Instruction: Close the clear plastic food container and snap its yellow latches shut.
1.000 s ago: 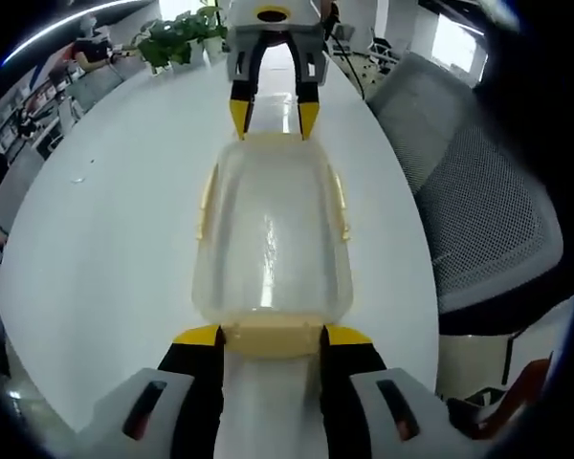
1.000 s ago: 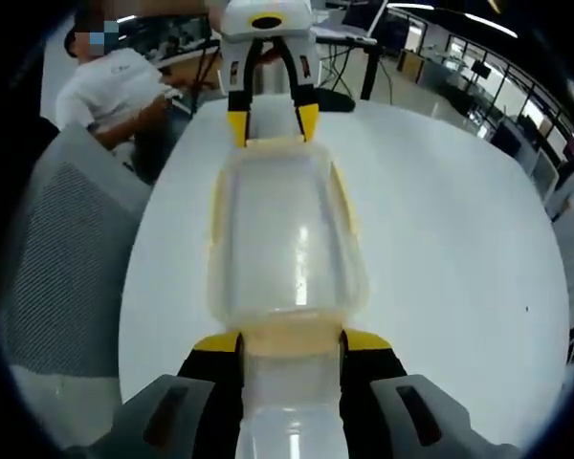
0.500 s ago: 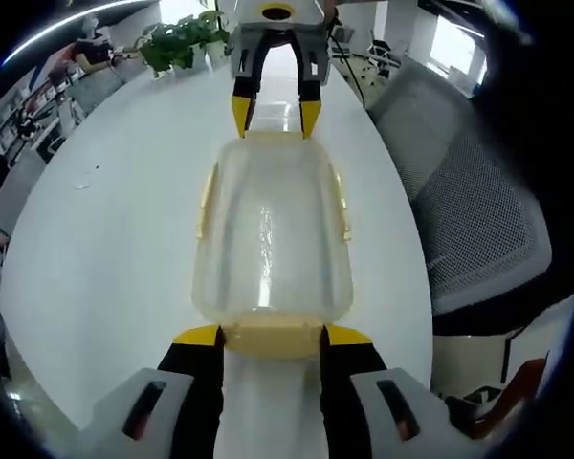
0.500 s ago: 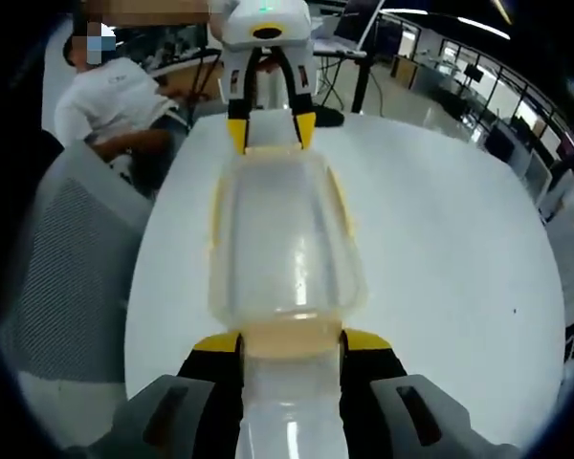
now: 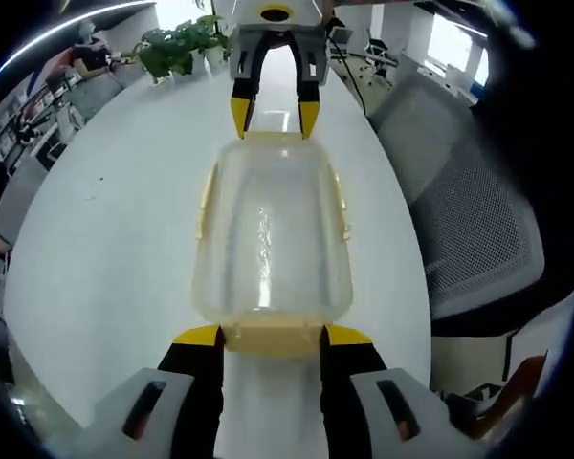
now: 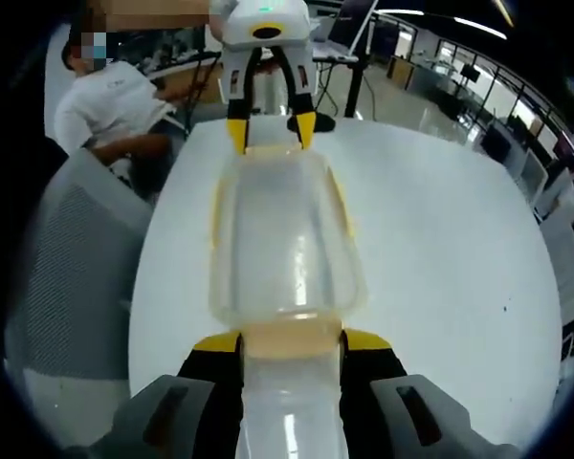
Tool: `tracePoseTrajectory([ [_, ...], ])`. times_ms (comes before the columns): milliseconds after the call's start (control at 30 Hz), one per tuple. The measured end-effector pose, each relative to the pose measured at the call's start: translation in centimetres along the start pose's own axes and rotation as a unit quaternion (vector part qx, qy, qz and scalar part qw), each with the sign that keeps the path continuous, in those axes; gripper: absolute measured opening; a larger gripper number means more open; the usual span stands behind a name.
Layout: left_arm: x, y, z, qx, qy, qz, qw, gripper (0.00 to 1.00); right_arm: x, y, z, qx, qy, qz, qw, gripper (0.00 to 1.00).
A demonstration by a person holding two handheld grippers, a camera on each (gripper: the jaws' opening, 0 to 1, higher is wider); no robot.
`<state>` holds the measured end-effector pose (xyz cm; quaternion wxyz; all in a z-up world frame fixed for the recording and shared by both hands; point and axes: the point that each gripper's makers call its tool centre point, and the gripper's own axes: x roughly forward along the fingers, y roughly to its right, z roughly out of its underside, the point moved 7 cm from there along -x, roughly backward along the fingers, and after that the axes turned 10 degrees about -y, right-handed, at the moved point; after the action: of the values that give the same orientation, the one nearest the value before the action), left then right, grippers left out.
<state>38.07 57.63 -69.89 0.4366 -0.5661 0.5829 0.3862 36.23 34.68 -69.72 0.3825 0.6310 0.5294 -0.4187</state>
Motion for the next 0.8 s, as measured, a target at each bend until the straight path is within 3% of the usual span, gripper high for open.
tracePoseTrajectory([
  [433, -0.1, 0.3, -0.1, -0.002, 0.000, -0.003, 1.0000, 0.38, -0.1, -0.2, 0.0, -0.003, -0.001, 0.001, 1.0000, 0.38],
  [800, 0.6, 0.5, -1.5, -0.009, 0.007, 0.001, 0.9999, 0.38, -0.6, 0.0, 1.6, -0.005, -0.009, 0.001, 0.9999, 0.38],
])
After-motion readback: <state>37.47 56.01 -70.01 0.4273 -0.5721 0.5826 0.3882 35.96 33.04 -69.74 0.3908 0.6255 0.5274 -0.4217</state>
